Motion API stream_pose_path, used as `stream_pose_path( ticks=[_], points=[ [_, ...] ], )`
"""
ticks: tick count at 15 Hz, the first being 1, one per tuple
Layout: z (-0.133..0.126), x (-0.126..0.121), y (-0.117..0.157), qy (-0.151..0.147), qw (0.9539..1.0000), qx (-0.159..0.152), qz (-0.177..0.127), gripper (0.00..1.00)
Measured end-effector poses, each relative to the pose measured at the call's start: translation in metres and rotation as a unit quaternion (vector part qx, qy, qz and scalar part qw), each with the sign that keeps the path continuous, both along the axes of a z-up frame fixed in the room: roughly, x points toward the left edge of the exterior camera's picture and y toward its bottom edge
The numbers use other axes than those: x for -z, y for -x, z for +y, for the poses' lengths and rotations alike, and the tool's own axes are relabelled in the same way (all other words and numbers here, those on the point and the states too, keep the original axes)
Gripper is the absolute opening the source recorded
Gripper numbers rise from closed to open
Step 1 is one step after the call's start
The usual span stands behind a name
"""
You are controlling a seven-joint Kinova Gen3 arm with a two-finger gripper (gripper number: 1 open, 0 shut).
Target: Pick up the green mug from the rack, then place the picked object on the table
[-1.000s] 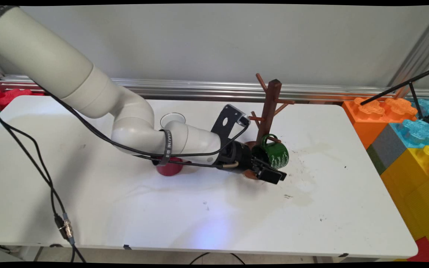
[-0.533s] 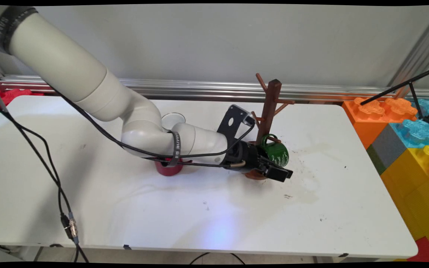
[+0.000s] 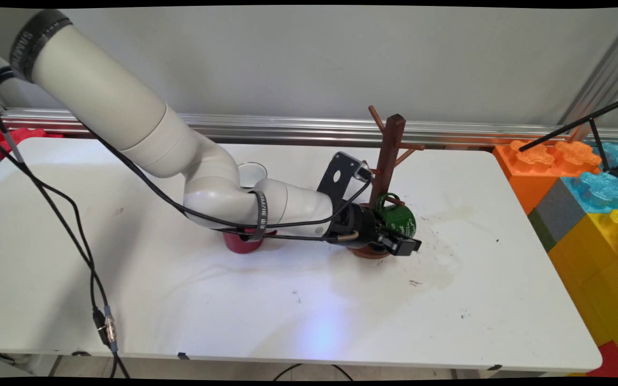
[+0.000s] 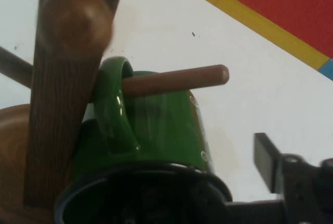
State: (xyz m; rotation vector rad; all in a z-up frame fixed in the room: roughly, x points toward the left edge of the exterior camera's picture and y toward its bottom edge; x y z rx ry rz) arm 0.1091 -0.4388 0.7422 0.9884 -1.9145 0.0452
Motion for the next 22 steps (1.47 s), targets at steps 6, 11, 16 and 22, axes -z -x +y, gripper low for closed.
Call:
stream_pose_path(
  ticks=[6, 11, 16, 22],
  points=[
    [0.000, 0.000, 0.000, 0.003, 1.0000, 0.000, 0.003, 0.00],
    [0.001, -0.004, 0.001, 0.006, 0.9999, 0.002, 0.008, 0.00],
    [0.005, -0.012, 0.001, 0.011, 0.9998, 0.009, 0.014, 0.00],
    [0.014, -0.024, 0.001, 0.017, 0.9994, 0.024, 0.019, 0.00]
  ],
)
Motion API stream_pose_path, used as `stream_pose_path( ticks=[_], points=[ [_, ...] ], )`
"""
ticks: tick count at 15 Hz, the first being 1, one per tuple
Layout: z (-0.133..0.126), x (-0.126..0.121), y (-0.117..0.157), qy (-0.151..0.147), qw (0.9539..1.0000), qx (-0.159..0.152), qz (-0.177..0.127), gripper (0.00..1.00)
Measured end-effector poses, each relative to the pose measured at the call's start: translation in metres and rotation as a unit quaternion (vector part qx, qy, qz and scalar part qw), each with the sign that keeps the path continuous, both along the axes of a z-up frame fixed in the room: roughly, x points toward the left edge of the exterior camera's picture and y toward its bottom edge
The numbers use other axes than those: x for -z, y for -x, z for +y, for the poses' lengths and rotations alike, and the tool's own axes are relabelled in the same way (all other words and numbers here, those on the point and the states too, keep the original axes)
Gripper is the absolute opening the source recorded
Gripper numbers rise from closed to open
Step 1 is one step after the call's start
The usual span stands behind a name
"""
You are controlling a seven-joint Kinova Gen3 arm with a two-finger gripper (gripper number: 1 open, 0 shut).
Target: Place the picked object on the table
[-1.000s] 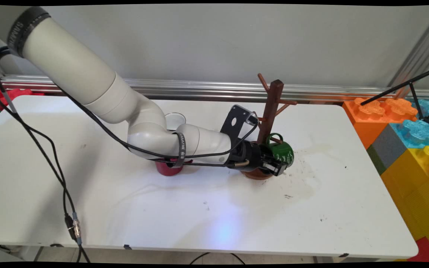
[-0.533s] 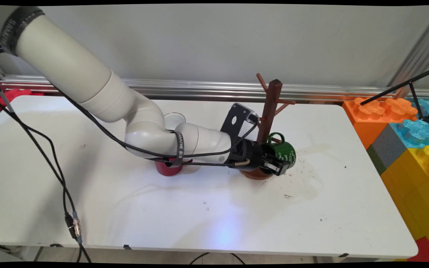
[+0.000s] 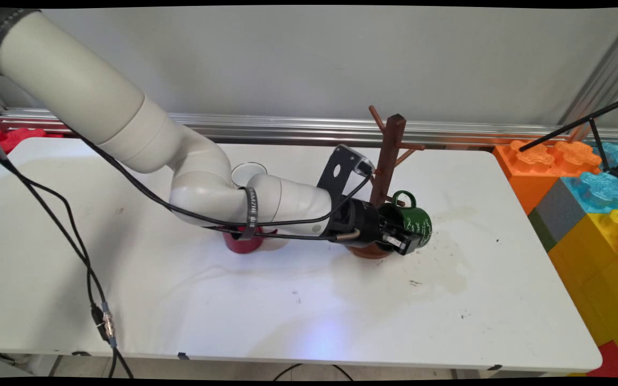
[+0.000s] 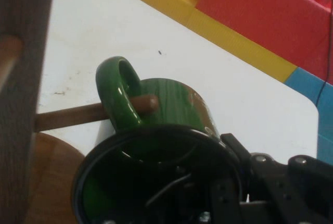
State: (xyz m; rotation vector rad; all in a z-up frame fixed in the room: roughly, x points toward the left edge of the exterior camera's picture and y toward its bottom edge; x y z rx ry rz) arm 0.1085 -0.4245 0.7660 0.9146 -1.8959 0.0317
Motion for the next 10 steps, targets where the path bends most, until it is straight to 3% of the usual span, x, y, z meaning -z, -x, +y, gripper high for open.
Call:
stream_pose_path(
  ticks=[10],
  points=[
    [0.023, -0.022, -0.011, 0.024, 0.9983, 0.053, -0.002, 0.00]
  ],
)
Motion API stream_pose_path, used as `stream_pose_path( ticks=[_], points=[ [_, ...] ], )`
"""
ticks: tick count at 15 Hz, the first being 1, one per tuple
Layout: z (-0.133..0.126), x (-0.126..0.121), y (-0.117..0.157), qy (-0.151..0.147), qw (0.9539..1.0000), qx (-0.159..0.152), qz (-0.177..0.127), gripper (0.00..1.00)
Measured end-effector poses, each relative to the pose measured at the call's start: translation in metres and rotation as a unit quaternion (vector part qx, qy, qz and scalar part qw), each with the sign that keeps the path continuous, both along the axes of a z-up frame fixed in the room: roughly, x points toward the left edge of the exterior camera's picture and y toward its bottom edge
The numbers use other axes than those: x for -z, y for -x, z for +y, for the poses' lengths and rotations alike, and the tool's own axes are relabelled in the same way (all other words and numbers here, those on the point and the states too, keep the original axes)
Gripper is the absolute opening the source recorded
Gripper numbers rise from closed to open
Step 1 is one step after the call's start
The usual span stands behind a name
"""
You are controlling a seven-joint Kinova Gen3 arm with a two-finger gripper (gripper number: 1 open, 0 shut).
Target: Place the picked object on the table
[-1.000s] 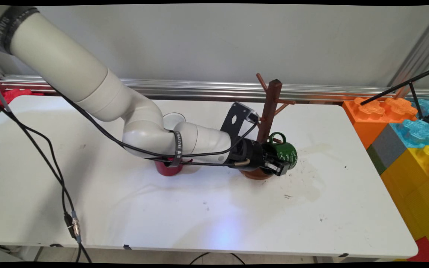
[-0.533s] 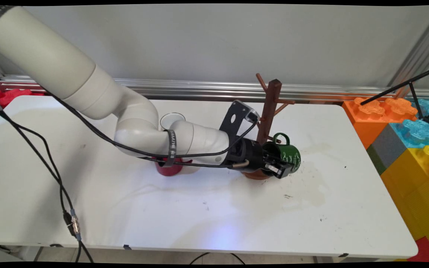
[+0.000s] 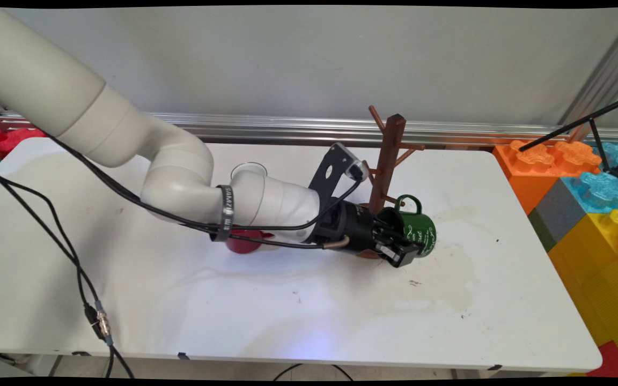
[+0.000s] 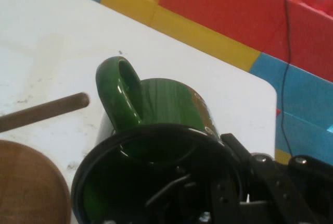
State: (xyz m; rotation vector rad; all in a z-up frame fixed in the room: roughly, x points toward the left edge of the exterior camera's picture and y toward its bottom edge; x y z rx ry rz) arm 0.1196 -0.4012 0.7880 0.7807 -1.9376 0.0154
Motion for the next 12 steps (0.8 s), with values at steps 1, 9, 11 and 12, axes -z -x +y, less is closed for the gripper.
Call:
stream_pose_path(
  ticks=[1, 9, 11, 12],
  points=[
    [0.003, -0.003, -0.002, 0.005, 0.9999, 0.009, -0.001, 0.00],
    [0.023, -0.034, -0.032, 0.043, 0.9967, 0.066, -0.019, 0.00],
    [0.025, -0.042, -0.042, 0.051, 0.9954, 0.074, -0.033, 0.00],
    [0.025, -0.046, -0.046, 0.056, 0.9947, 0.077, -0.039, 0.00]
  ],
)
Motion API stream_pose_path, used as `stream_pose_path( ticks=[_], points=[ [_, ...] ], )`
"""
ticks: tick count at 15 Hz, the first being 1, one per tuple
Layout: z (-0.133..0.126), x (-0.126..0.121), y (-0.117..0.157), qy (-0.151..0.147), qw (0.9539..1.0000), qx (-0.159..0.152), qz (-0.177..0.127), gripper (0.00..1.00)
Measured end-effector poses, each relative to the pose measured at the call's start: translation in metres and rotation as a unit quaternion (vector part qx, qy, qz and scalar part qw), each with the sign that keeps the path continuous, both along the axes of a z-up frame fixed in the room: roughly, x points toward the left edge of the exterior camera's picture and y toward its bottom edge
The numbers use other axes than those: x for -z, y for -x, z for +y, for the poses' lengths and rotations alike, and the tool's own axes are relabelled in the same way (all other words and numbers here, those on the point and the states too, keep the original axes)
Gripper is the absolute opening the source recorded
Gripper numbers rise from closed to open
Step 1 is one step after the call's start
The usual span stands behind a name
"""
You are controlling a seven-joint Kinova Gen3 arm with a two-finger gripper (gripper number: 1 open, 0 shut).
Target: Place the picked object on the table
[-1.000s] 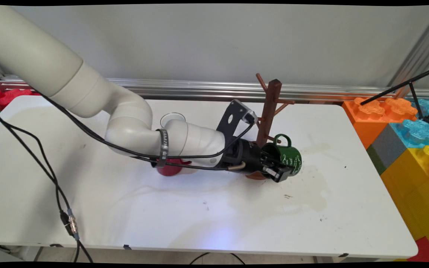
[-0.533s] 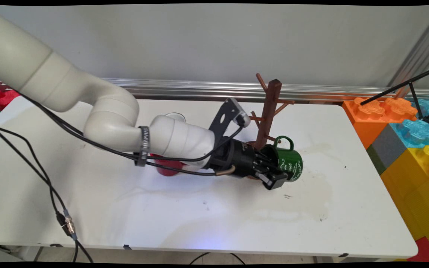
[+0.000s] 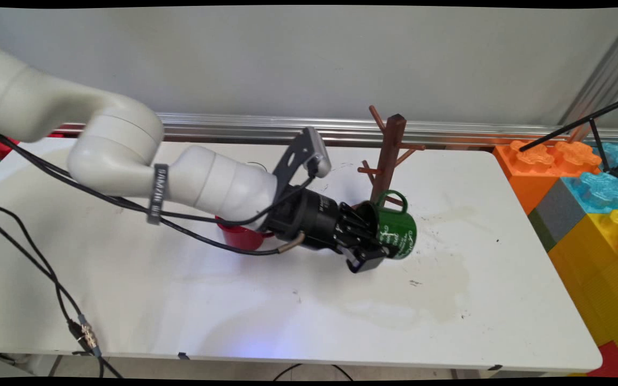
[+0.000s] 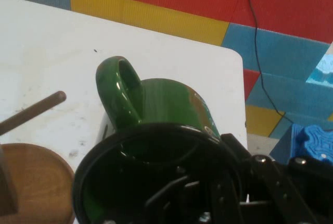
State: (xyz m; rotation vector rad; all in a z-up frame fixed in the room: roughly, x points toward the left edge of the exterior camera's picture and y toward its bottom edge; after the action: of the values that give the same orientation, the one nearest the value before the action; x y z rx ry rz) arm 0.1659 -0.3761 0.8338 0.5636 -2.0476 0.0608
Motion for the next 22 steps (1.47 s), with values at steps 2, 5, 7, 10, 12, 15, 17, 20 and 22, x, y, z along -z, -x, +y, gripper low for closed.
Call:
stream_pose_path(
  ticks=[2, 5, 7, 10, 12, 15, 17, 20, 22],
  points=[
    [0.002, -0.008, -0.006, 0.011, 0.9999, 0.004, -0.010, 0.00],
    [0.008, -0.018, -0.012, 0.031, 0.9992, 0.010, -0.025, 0.00],
    [0.015, -0.022, -0.014, 0.039, 0.9980, 0.026, -0.042, 0.00],
    [0.022, -0.028, -0.016, 0.042, 0.9956, 0.045, -0.069, 0.00],
    [0.025, -0.035, -0.019, 0.042, 0.9929, 0.060, -0.094, 0.00],
    [0.025, -0.049, -0.026, 0.040, 0.9879, 0.079, -0.127, 0.00],
    [0.023, -0.057, -0.031, 0.037, 0.9844, 0.087, -0.148, 0.00],
    [0.014, -0.066, -0.040, 0.027, 0.9768, 0.092, -0.192, 0.00],
    [0.008, -0.070, -0.043, 0.019, 0.9715, 0.093, -0.217, 0.00]
  ],
)
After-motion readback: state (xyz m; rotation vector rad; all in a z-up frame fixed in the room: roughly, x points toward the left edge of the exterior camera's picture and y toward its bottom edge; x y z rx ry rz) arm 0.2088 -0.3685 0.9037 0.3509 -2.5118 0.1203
